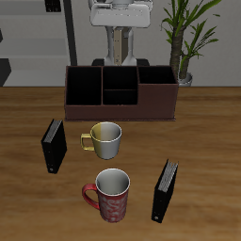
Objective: Place the yellow book into the back desk caddy's right compartment
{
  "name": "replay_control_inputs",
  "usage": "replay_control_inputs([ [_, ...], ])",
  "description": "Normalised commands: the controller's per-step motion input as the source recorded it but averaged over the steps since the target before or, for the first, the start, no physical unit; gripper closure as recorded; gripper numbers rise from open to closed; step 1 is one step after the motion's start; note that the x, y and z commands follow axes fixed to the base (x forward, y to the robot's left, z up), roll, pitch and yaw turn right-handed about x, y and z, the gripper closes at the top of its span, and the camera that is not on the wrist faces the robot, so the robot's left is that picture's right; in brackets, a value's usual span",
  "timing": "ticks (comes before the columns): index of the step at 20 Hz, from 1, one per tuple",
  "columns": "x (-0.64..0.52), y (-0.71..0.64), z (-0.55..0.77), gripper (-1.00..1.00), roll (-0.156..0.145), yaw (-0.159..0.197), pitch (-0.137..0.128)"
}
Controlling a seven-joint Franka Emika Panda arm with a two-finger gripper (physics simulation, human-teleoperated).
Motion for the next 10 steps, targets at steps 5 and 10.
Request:
replay_control_inputs([
  [5, -0.05, 0.47, 0.09, 1.00, -0.017, 0.026, 0.014],
  [10, 0.02, 0.44, 0.06, 1.00, 0.018, -0.008, 0.028],
])
